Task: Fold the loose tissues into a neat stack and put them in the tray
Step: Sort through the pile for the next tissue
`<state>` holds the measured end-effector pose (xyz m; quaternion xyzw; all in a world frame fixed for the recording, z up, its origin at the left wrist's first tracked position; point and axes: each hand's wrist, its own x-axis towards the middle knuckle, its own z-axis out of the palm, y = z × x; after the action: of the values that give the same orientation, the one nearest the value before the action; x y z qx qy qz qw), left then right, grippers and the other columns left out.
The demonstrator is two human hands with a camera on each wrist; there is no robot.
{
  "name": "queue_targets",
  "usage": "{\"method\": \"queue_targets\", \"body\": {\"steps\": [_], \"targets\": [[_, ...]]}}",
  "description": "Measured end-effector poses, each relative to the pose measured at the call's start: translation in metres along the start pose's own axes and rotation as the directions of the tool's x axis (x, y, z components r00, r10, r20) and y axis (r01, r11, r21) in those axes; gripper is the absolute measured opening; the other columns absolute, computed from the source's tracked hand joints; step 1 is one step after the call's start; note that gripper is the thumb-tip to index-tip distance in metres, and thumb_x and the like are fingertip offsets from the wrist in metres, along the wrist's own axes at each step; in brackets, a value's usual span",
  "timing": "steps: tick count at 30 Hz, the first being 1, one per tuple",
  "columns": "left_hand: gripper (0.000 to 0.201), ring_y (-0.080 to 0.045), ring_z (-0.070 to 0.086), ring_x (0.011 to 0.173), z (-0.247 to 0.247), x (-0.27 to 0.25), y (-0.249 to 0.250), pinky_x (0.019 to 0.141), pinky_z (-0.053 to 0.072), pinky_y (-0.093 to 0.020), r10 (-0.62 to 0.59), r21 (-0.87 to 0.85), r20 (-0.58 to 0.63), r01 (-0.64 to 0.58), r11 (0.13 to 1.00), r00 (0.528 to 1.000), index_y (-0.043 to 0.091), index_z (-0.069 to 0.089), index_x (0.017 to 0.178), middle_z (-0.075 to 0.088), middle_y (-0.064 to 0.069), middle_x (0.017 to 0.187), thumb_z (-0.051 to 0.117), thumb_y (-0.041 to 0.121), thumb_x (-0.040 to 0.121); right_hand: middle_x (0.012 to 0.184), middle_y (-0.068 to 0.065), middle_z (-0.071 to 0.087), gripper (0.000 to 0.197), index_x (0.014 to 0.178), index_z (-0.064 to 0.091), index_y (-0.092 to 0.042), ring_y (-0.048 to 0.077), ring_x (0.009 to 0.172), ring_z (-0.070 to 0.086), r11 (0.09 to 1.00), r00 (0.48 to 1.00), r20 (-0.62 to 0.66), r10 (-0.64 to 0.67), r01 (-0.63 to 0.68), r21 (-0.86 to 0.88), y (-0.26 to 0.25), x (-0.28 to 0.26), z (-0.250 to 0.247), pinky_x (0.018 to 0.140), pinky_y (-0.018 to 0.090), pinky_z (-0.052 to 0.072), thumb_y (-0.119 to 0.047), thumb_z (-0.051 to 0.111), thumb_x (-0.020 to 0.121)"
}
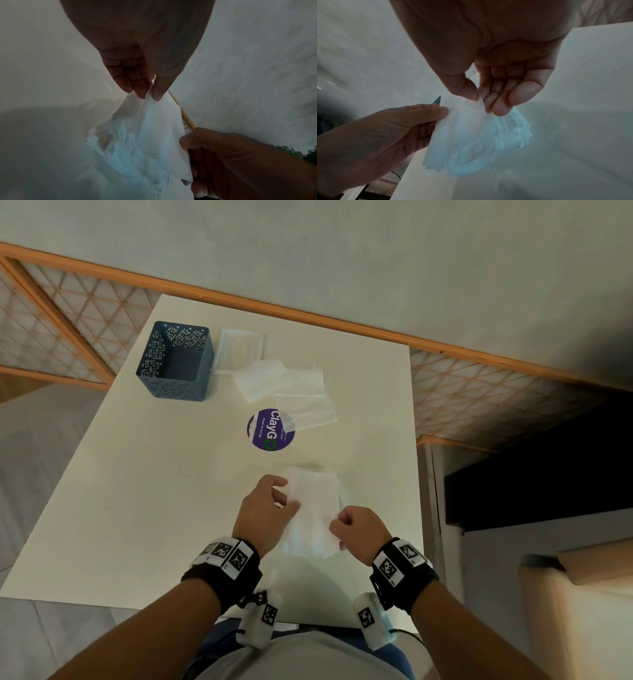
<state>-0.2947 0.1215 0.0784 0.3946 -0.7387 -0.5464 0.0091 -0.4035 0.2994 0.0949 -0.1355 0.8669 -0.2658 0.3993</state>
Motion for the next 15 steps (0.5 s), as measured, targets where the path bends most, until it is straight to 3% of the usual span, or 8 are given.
{"method": "queue_targets", "body": {"steps": [4,9,12,15], "targets": [[0.035,-0.007,0.065,0.08,0.002,0.002,-0.003,0.059,0.043,-0.013,-0.005,0.029,-0.029,0.006,1.0,1.0,0.027,0.058,0.122,0.068,0.006,0.093,0.077,0.025,0.093,0.067,0.006,0.06,0.017,0.075,0.054,-0.015,0.02,0.06,0.058,0.999,1.0,0.014,0.009,-0.009,0.033,0.005,0.007,0.005,0.059,0.028,0.045,-0.022,0.06,0.089],[0.037,-0.008,0.065,0.08,0.003,0.004,-0.004,0.062,0.043,-0.014,-0.02,0.031,-0.044,0.021,0.999,0.999,0.025,0.058,0.124,0.067,0.006,0.093,0.078,0.024,0.092,0.069,0.002,0.055,0.028,0.072,0.054,-0.017,0.019,0.063,0.052,1.0,0.999,0.033,-0.006,0.006,0.001,0.007,0.014,0.005,0.066,0.035,0.049,-0.045,0.056,0.076],[0.042,-0.008,0.067,0.078,0.004,0.007,-0.004,0.062,0.045,-0.016,-0.04,0.023,-0.042,0.041,0.999,0.998,0.025,0.056,0.126,0.067,0.007,0.095,0.079,0.025,0.091,0.068,0.006,0.062,0.04,0.074,0.057,-0.008,0.02,0.062,0.055,0.999,1.0,-0.005,0.004,-0.004,-0.042,0.005,0.017,-0.006,0.067,0.037,0.053,-0.047,0.06,0.083],[0.05,-0.011,0.068,0.081,0.004,0.009,-0.003,0.064,0.046,-0.02,-0.045,0.053,-0.001,0.045,0.998,0.999,0.027,0.052,0.13,0.064,0.009,0.099,0.081,0.027,0.089,0.077,0.008,0.072,0.034,0.076,0.064,-0.012,0.027,0.071,0.067,0.996,0.997,-0.072,0.005,-0.011,-0.086,-0.003,0.03,-0.03,0.071,0.039,0.055,-0.044,0.063,0.089]]}}
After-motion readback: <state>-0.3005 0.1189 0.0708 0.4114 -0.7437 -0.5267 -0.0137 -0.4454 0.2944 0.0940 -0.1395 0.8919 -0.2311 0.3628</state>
